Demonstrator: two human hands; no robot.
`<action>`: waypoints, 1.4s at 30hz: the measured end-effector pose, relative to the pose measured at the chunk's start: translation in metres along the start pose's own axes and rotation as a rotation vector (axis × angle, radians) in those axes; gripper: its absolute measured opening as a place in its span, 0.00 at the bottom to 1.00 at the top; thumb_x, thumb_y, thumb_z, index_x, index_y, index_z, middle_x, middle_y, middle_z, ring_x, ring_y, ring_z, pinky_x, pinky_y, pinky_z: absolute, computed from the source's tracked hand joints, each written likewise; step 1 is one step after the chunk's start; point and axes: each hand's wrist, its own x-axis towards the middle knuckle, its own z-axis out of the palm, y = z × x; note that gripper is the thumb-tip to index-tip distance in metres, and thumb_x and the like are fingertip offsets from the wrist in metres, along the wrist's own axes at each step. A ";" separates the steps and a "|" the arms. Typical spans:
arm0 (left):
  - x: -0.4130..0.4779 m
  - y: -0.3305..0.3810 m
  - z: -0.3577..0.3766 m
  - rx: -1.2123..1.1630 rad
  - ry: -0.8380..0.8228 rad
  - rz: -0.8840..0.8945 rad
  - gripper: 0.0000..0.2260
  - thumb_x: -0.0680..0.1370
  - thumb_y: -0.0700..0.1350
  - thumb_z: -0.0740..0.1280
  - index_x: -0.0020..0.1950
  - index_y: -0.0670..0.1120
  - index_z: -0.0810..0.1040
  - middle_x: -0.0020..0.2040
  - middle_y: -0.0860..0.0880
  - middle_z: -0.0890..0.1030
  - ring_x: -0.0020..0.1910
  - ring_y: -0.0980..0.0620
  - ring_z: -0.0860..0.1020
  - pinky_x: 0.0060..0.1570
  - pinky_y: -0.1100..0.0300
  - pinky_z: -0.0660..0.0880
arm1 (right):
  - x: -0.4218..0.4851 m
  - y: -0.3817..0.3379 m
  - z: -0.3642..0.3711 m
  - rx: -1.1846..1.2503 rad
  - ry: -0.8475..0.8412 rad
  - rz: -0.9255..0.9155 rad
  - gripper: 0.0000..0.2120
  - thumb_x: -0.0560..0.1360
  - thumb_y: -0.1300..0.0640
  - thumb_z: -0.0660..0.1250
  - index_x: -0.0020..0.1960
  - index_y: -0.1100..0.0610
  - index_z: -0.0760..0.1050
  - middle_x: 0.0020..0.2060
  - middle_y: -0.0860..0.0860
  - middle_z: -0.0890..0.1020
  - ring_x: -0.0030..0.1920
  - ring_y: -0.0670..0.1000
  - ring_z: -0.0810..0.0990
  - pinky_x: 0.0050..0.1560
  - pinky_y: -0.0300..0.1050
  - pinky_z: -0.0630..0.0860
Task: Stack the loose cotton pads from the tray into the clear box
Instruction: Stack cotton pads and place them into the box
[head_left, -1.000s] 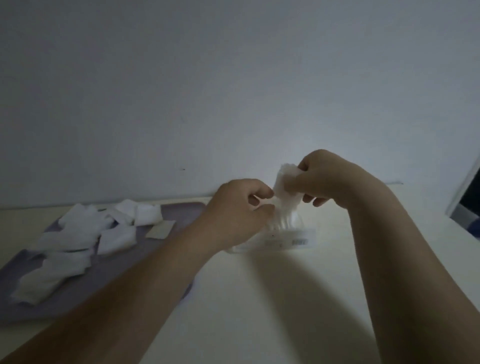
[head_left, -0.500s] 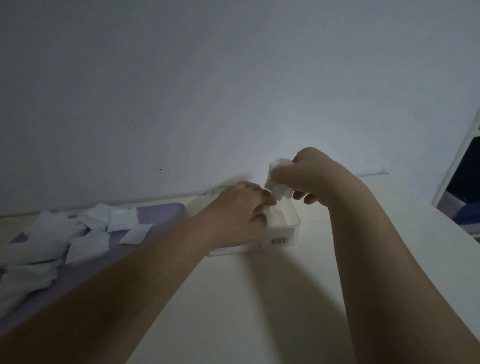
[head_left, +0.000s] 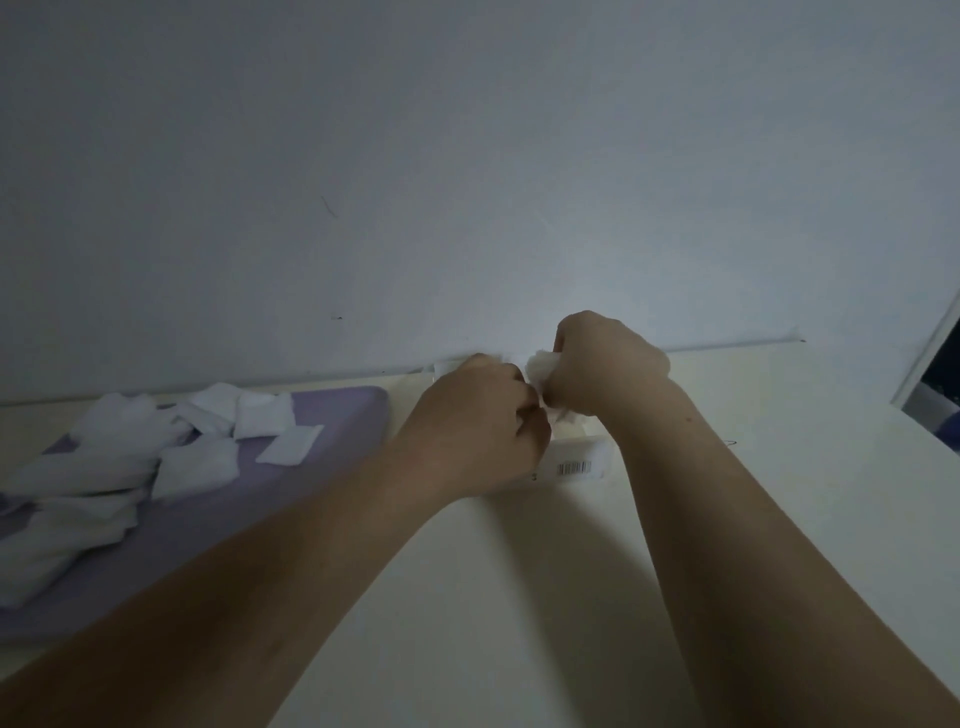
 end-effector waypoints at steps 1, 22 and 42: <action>-0.001 -0.001 0.001 -0.006 0.000 -0.006 0.12 0.75 0.52 0.55 0.32 0.55 0.66 0.34 0.56 0.70 0.42 0.50 0.68 0.43 0.50 0.76 | 0.000 -0.001 0.002 -0.005 0.008 -0.006 0.12 0.71 0.57 0.69 0.54 0.51 0.76 0.44 0.49 0.81 0.43 0.53 0.79 0.40 0.43 0.68; -0.013 -0.008 -0.008 -0.070 0.019 -0.114 0.09 0.77 0.52 0.64 0.50 0.52 0.81 0.49 0.55 0.82 0.54 0.50 0.78 0.53 0.54 0.76 | -0.006 -0.009 -0.005 -0.148 0.002 -0.001 0.10 0.68 0.60 0.70 0.38 0.54 0.68 0.36 0.49 0.75 0.32 0.49 0.72 0.39 0.42 0.69; -0.063 -0.023 -0.020 -0.035 0.025 -0.182 0.27 0.81 0.62 0.62 0.76 0.50 0.72 0.78 0.52 0.70 0.78 0.54 0.65 0.71 0.68 0.52 | -0.014 -0.022 -0.015 0.095 -0.127 -0.128 0.08 0.70 0.66 0.62 0.43 0.67 0.79 0.35 0.60 0.82 0.31 0.53 0.76 0.33 0.41 0.73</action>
